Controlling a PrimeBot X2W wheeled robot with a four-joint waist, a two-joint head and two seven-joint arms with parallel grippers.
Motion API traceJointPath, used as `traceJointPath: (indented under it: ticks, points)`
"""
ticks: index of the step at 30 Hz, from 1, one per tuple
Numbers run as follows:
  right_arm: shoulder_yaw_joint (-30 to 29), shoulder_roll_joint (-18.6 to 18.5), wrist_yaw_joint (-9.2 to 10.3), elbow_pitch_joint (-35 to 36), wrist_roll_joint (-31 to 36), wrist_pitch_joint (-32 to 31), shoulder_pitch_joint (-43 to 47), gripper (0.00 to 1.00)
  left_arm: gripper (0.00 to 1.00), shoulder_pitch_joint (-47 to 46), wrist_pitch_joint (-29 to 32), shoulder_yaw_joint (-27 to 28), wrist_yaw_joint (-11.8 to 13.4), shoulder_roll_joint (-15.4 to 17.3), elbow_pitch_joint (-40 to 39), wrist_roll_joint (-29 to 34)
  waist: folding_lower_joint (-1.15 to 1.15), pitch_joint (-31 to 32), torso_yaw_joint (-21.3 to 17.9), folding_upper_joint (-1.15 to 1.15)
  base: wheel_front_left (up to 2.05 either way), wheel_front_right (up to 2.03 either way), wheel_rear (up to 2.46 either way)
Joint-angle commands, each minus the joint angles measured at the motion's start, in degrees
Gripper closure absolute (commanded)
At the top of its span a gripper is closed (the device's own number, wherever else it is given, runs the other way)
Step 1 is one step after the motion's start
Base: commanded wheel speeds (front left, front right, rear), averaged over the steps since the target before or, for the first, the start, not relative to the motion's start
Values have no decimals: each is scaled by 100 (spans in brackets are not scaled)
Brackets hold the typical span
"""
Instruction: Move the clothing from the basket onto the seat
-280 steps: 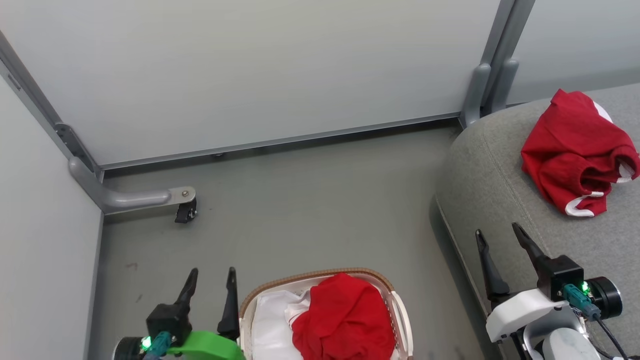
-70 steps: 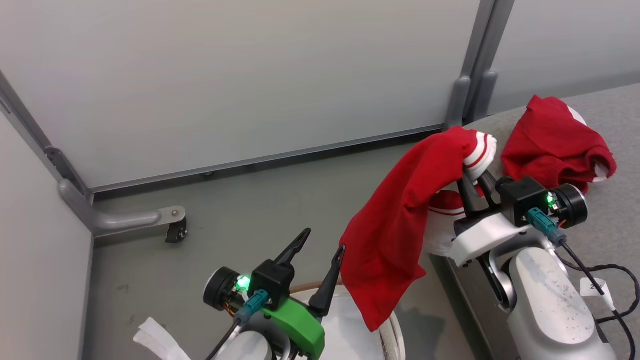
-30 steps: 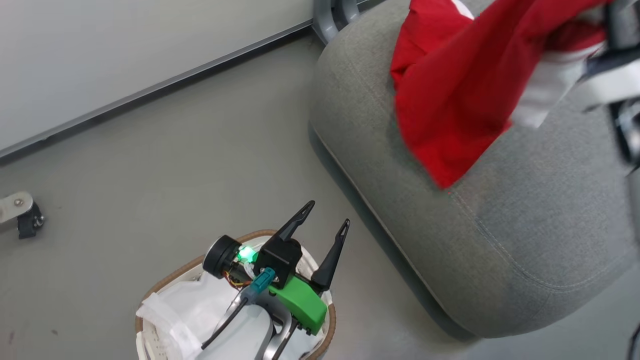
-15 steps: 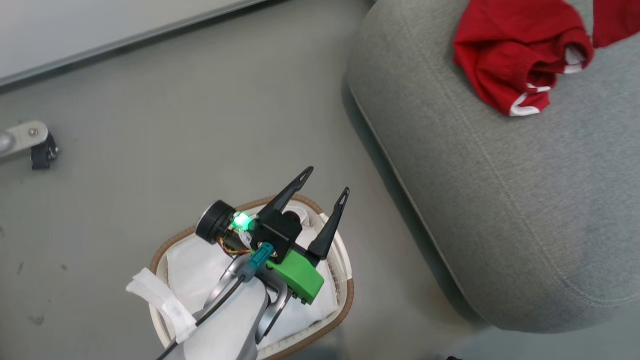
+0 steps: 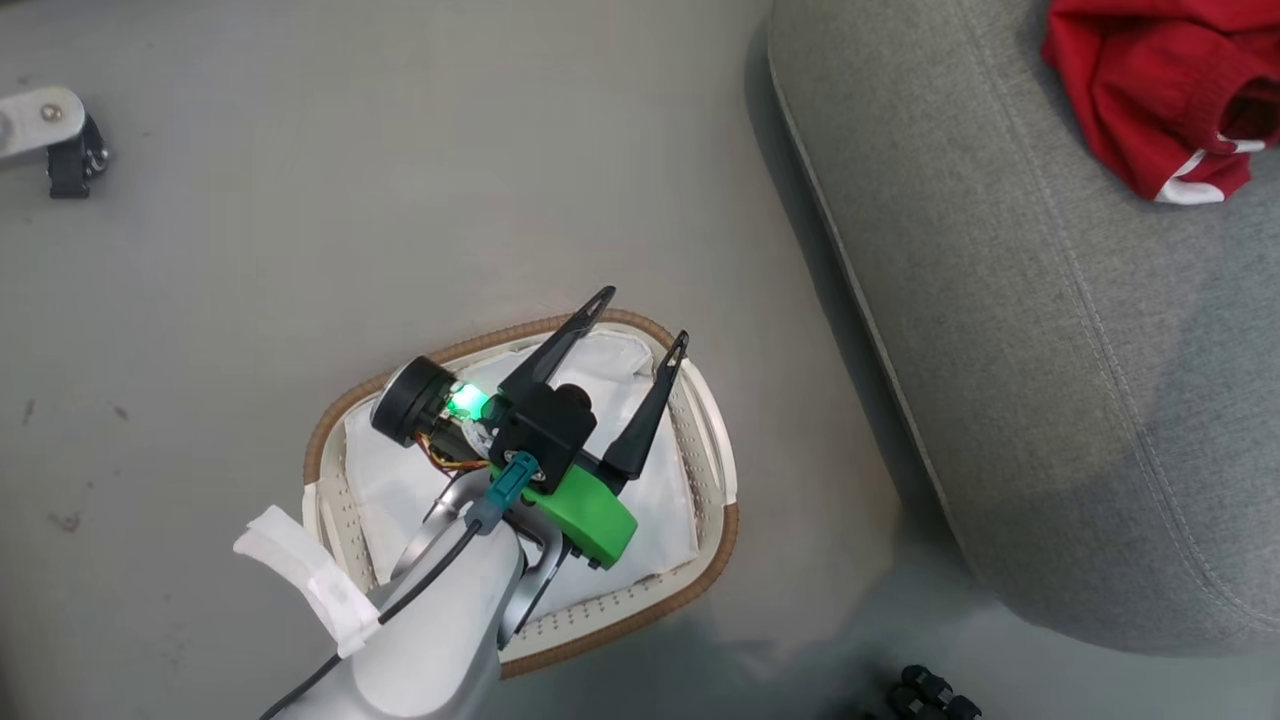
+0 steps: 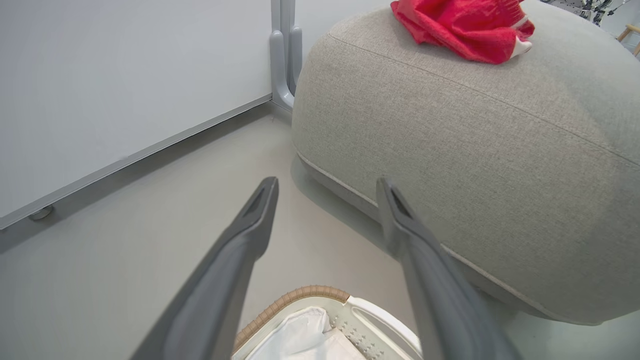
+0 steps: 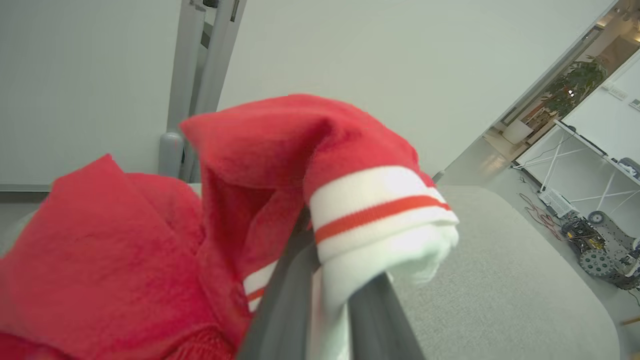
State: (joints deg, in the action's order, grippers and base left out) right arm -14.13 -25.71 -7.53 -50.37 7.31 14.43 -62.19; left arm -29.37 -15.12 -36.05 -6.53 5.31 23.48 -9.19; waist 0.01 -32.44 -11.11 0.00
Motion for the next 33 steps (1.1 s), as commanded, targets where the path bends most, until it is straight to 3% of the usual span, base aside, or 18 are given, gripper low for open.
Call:
traceJointPath:
  ticks: [1, 8, 9, 10, 11, 25, 33]
  points:
    - [-43, 42, 8, -91, 96, 45, 137, 100, 0, -89, -4, 6, 36, 60, 1, 77, -1, -105, 7, 0, 0, 0, 0]
    - [-57, 474, 8, -162, 329, 80, 501, 98, 0, -10, -4, 13, 72, 93, 18, 27, -1, -58, -123, 0, 0, 0, 0]
    - [-47, 528, 8, -127, 340, 80, 565, 79, 0, 7, -4, 14, 75, 96, 24, 15, -1, -37, -141, 0, 0, 0, 0]
    - [-37, 577, 8, -82, 347, 80, 630, 53, 0, 29, -4, 13, 76, 95, 31, -2, -1, -12, -159, 0, 0, 0, 0]
    - [-27, 599, 8, -27, 355, 82, 681, 0, 0, 44, -4, 5, 75, 89, 36, -6, -1, 11, -170, 0, 0, 0, 0]
    - [437, 781, 8, 775, 78, 83, 1631, 0, 0, 324, -4, 191, 63, -30, -77, -373, -1, 648, -236, 0, 0, 0, 0]
    - [729, 711, 8, 1023, -46, 83, 1807, 0, 0, 548, -4, 421, 16, -147, -270, -654, -1, 1263, -42, 0, 0, 0, 0]
